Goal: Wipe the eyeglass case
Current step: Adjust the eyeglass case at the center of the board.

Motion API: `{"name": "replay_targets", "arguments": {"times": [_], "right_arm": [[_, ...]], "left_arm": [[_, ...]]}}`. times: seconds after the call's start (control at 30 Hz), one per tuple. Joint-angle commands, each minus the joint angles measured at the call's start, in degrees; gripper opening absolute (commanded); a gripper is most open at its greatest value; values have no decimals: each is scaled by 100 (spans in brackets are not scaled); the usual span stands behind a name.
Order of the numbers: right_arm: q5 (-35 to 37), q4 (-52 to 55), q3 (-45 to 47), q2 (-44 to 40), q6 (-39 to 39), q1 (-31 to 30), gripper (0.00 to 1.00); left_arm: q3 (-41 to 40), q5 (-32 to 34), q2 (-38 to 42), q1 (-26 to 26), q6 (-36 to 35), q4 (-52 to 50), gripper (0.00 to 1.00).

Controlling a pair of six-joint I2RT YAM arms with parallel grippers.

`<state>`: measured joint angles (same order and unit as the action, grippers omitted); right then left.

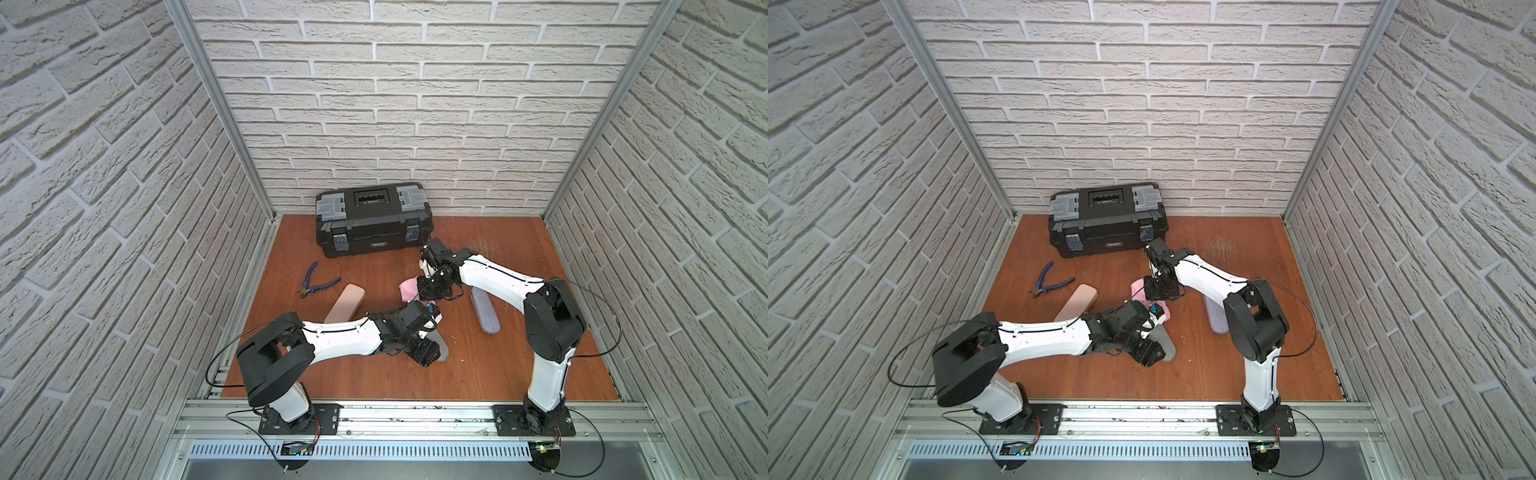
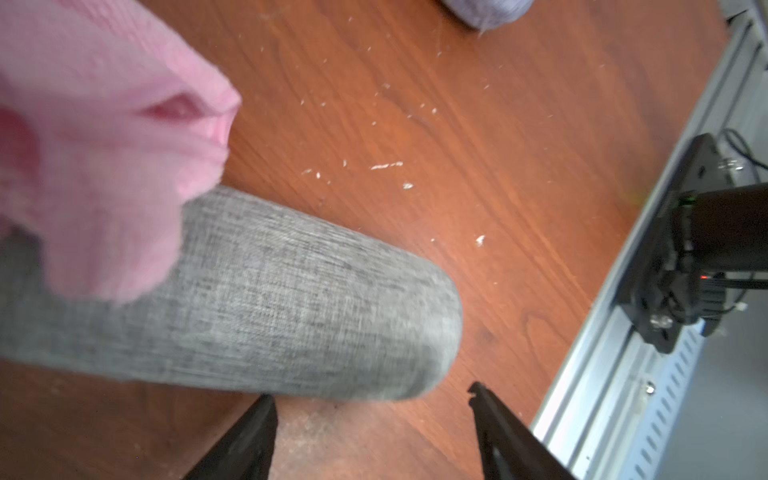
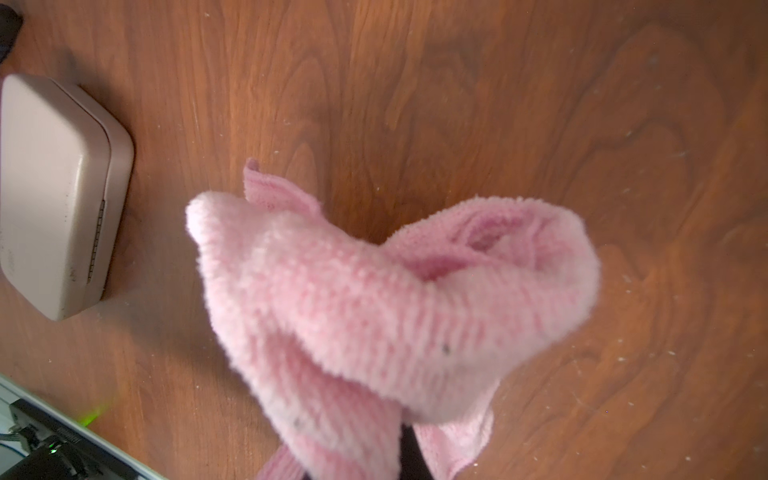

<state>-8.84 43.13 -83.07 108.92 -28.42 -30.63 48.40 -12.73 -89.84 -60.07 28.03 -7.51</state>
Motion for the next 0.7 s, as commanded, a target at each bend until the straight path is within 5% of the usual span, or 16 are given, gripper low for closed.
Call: {"name": "replay_targets", "arguments": {"times": [0.0,0.37,0.53,0.67], "right_arm": [[232,274,-45,-524,229,233,3],[785,1320,1847,-2408,-184,560,3],[917,1413,2687,-2861,-399,561,2],[499,633,3048,-2451,-436,559,3]], "left_arm": [[-129,-190,574,75,-205,286,76],[475,112,426,1515,-635,-827,76],[504,-341,-104,1569,-463,-362,76],[197,-664,-293,1367,-447,210,76]]}}
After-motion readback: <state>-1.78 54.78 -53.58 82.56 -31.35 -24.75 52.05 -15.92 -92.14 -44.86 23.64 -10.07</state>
